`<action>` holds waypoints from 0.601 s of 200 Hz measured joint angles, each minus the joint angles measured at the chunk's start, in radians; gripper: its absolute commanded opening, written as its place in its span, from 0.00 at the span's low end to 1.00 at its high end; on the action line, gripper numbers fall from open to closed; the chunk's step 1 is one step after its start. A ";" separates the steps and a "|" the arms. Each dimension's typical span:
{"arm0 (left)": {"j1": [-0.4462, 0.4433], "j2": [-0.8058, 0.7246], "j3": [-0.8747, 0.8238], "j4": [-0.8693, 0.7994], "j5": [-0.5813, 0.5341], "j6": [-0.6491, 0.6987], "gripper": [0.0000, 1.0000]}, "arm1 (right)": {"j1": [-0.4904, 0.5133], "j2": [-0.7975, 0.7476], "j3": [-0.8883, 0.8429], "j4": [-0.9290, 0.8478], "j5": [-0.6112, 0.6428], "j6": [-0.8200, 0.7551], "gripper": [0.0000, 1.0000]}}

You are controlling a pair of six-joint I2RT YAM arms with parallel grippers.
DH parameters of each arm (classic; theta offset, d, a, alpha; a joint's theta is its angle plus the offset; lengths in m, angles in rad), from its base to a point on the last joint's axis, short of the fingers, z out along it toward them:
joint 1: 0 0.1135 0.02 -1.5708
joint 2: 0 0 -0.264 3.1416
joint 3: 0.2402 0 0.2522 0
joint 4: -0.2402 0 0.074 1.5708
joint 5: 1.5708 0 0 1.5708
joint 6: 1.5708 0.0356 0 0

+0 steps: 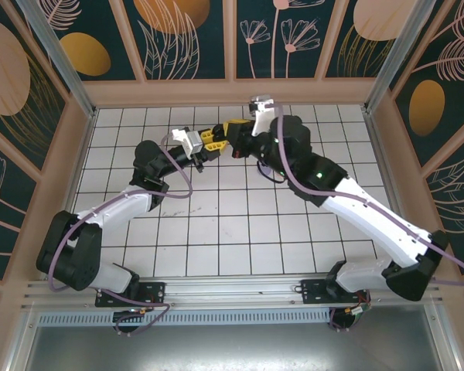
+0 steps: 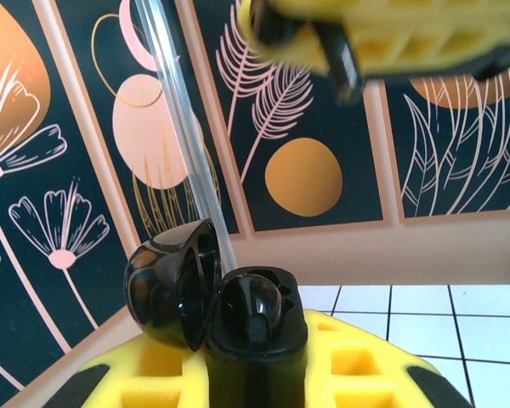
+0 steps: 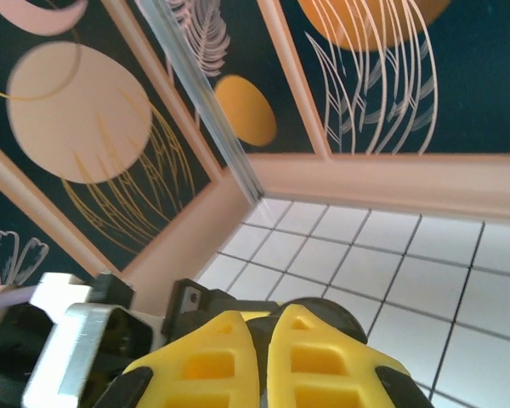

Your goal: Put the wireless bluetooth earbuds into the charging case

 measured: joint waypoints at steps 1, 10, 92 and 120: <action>0.000 0.000 -0.001 0.000 0.000 0.002 0.00 | 0.000 -0.002 -0.001 0.002 0.000 -0.001 0.04; -0.001 -0.002 -0.005 0.000 0.000 0.014 0.00 | 0.000 -0.019 -0.018 0.021 -0.008 -0.016 0.04; -0.001 -0.003 -0.012 -0.011 0.000 0.050 0.00 | -0.014 -0.038 -0.142 0.103 -0.069 -0.070 0.04; -0.001 -0.007 -0.013 -0.011 0.000 0.050 0.00 | -0.027 -0.022 -0.142 0.128 -0.072 -0.070 0.04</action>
